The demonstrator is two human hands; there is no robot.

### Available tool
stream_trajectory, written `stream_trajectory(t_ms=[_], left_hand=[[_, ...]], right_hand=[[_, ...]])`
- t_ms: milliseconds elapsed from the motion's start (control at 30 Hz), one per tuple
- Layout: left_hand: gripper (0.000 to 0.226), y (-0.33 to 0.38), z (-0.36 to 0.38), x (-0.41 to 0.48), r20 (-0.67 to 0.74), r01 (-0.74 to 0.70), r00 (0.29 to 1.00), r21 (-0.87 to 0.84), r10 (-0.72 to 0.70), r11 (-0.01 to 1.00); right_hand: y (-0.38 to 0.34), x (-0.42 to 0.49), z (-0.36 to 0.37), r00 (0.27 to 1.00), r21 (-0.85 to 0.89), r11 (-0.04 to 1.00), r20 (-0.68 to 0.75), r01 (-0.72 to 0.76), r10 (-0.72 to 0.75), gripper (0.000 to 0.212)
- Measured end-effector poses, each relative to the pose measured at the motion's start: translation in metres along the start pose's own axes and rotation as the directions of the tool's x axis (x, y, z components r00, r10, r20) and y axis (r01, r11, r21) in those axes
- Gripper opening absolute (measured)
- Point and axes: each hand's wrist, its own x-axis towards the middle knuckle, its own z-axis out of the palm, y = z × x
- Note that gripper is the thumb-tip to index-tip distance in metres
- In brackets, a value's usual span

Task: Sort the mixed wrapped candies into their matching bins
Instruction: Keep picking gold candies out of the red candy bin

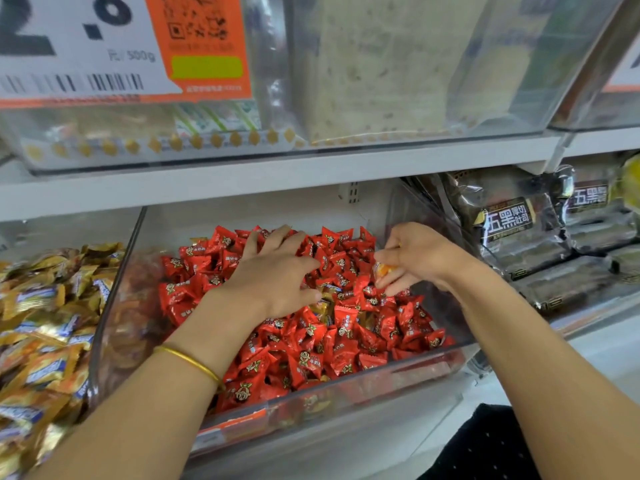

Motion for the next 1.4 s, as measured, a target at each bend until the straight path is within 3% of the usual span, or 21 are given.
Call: stream_trajectory(t_ms=[200, 333, 433, 500, 567, 633, 667, 733, 767, 833, 900, 1000, 1100, 1200, 1267, 1400], left_hand=[[0.064, -0.009, -0.002, -0.001, 0.139, 0.125, 0.982, 0.024, -0.127, 0.992], [0.065, -0.013, -0.004, -0.005, 0.149, 0.156, 0.976, 0.029, -0.159, 0.987], [0.065, -0.019, -0.005, -0.007, 0.163, 0.196, 0.967, 0.028, -0.198, 0.98], [0.065, -0.021, -0.005, -0.008, 0.17, 0.213, 0.962, 0.03, -0.215, 0.977], [0.066, -0.022, -0.006, -0.009, 0.166, 0.223, 0.96, 0.032, -0.225, 0.974], [0.065, -0.023, -0.006, -0.01, 0.161, 0.232, 0.959, 0.032, -0.234, 0.972], [0.065, -0.023, -0.006, -0.01, 0.16, 0.234, 0.959, 0.029, -0.236, 0.972], [0.064, -0.024, -0.005, -0.011, 0.16, 0.234, 0.959, 0.021, -0.235, 0.972], [0.064, -0.025, -0.005, -0.012, 0.159, 0.234, 0.959, 0.019, -0.234, 0.972], [0.064, -0.025, -0.005, -0.012, 0.159, 0.233, 0.959, 0.022, -0.233, 0.972], [0.065, -0.025, -0.005, -0.012, 0.159, 0.232, 0.959, 0.023, -0.233, 0.972], [0.064, -0.023, -0.006, -0.011, 0.159, 0.236, 0.959, 0.013, -0.235, 0.972], [0.064, -0.021, -0.007, -0.011, 0.15, 0.235, 0.961, 0.008, -0.234, 0.972], [0.063, -0.021, -0.007, -0.011, 0.13, 0.23, 0.965, -0.007, -0.228, 0.973], [0.061, -0.021, -0.007, -0.01, 0.11, 0.228, 0.968, -0.026, -0.224, 0.973], [0.06, -0.023, -0.007, -0.011, 0.1, 0.218, 0.972, -0.06, -0.211, 0.974]], right_hand=[[0.001, 0.01, 0.0, 0.991, -0.065, 0.998, -0.131, -0.002, -0.007, 0.023], [0.0, 0.022, 0.008, 0.984, 0.062, 0.998, -0.178, 0.001, 0.01, 0.008], [-0.007, 0.03, 0.017, 0.988, 0.103, 0.994, -0.149, 0.044, -0.028, 0.014], [-0.018, 0.034, 0.031, 0.974, -0.053, 0.974, -0.042, 0.221, -0.224, 0.024], [-0.027, 0.042, 0.051, 0.91, -0.263, 0.873, 0.183, 0.409, -0.372, 0.04], [-0.021, 0.056, 0.065, 0.883, -0.48, 0.75, 0.348, 0.455, -0.314, 0.05], [-0.015, 0.063, 0.065, 0.902, -0.603, 0.675, 0.346, 0.425, -0.258, 0.052], [-0.005, 0.067, 0.051, 0.974, -0.783, 0.58, 0.177, 0.225, -0.138, 0.051], [-0.001, 0.065, 0.041, 0.993, -0.795, 0.596, 0.074, 0.116, -0.095, 0.05], [0.003, 0.056, 0.024, 0.994, -0.711, 0.702, -0.052, 0.034, -0.101, 0.044], [0.002, 0.047, 0.019, 0.973, -0.602, 0.793, -0.116, 0.089, -0.197, 0.038], [-0.003, 0.045, 0.027, 0.95, -0.558, 0.803, -0.078, 0.211, -0.304, 0.036], [-0.005, 0.049, 0.036, 0.952, -0.509, 0.823, -0.018, 0.254, -0.305, 0.034], [-0.009, 0.058, 0.037, 0.942, -0.479, 0.849, -0.119, 0.223, -0.314, 0.029], [-0.018, 0.071, 0.038, 0.918, -0.519, 0.823, -0.163, 0.232, -0.362, 0.029], [-0.023, 0.1, 0.058, 0.92, -0.7, 0.685, -0.104, 0.202, -0.378, 0.031]])
